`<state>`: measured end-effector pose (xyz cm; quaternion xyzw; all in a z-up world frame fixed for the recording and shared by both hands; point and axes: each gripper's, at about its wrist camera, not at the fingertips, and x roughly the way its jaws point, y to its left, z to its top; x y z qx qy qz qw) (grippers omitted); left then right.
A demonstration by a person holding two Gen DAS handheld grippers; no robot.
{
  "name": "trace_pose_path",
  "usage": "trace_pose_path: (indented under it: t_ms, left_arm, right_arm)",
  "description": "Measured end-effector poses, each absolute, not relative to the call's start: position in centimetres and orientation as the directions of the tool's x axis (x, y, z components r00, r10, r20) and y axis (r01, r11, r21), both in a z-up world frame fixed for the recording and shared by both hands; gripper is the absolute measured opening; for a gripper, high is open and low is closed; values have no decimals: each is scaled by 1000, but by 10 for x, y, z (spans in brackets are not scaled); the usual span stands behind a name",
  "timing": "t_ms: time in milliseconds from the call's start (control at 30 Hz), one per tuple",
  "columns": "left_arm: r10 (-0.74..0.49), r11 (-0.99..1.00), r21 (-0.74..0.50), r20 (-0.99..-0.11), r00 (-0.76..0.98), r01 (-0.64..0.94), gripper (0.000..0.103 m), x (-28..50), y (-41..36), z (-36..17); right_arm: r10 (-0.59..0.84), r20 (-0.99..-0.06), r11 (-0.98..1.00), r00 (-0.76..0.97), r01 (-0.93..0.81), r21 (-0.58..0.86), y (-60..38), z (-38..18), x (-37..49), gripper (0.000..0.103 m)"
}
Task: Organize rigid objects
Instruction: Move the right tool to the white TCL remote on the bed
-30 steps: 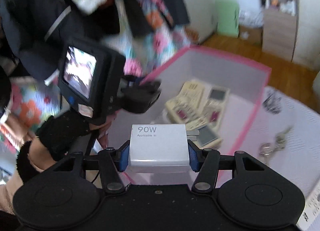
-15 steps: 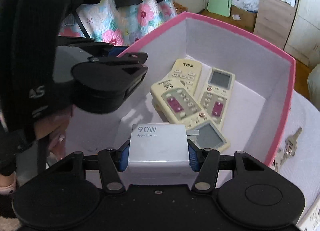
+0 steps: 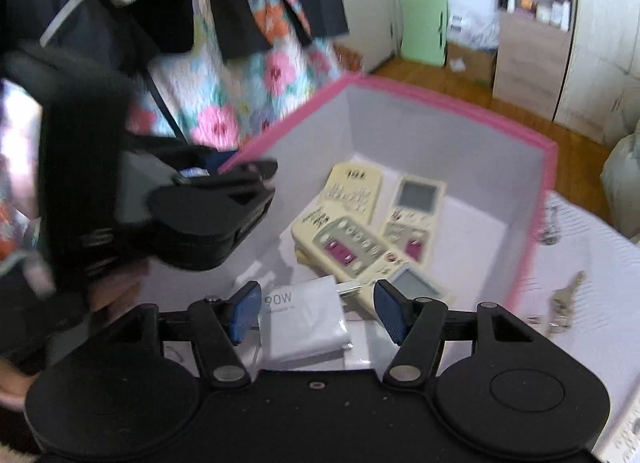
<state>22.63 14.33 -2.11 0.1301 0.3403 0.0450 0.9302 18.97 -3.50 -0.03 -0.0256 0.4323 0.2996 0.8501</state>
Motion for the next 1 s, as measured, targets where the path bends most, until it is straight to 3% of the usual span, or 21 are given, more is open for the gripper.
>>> trace_pose_path:
  t_ms: [300, 600, 833, 1000]
  left_arm:
    - [184, 959, 282, -617, 765, -3, 14, 227, 143, -23]
    - [201, 949, 315, -615, 763, 4, 14, 225, 137, -24]
    - [224, 935, 355, -610, 761, 10, 14, 225, 131, -25]
    - [236, 926, 376, -608, 758, 13, 14, 226, 128, -26]
  right_arm:
    - [483, -602, 865, 635, -451, 219, -135, 51, 126, 70]
    - [319, -675, 946, 665, -270, 181, -208, 17, 94, 70]
    - [266, -678, 959, 685, -117, 258, -249, -26, 100, 70]
    - [166, -715, 981, 680, -39, 190, -254, -56, 118, 70]
